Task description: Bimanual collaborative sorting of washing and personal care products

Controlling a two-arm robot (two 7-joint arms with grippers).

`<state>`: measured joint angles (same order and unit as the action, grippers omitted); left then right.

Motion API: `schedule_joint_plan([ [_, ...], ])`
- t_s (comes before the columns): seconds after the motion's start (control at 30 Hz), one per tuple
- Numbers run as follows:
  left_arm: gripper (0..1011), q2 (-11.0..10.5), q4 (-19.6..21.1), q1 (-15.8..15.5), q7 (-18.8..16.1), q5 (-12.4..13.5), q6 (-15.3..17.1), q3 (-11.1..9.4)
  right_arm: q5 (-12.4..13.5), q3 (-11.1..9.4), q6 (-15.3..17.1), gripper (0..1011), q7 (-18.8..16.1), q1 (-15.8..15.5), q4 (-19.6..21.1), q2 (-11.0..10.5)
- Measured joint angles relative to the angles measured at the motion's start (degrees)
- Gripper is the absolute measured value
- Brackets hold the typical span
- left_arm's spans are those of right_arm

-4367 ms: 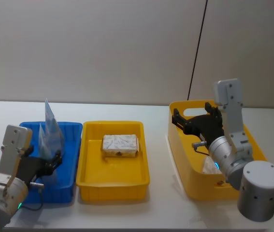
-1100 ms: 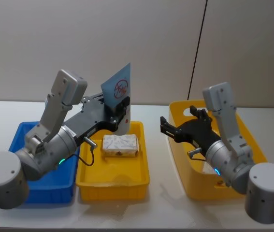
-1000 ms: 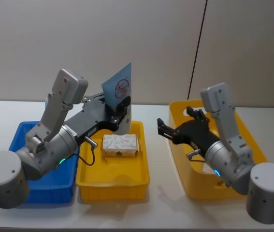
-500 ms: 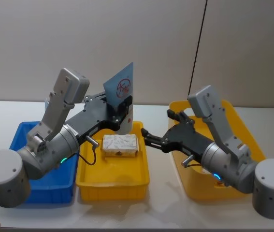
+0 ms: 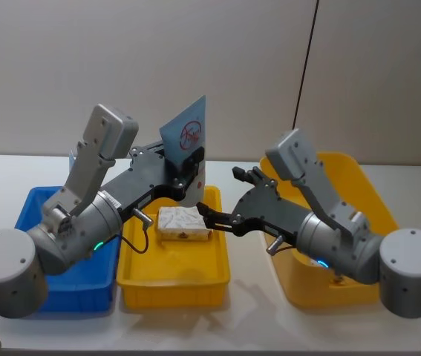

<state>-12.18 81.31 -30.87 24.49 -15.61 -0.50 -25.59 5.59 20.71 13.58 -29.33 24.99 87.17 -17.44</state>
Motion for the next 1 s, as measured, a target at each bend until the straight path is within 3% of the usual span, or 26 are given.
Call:
schedule_joint_plan([
  [1.0,276,0.02,0.01,-0.05,0.02,0.01,-0.01,0.0,0.1,5.03,-2.51,1004,-3.15,8.53,-10.79,2.97],
])
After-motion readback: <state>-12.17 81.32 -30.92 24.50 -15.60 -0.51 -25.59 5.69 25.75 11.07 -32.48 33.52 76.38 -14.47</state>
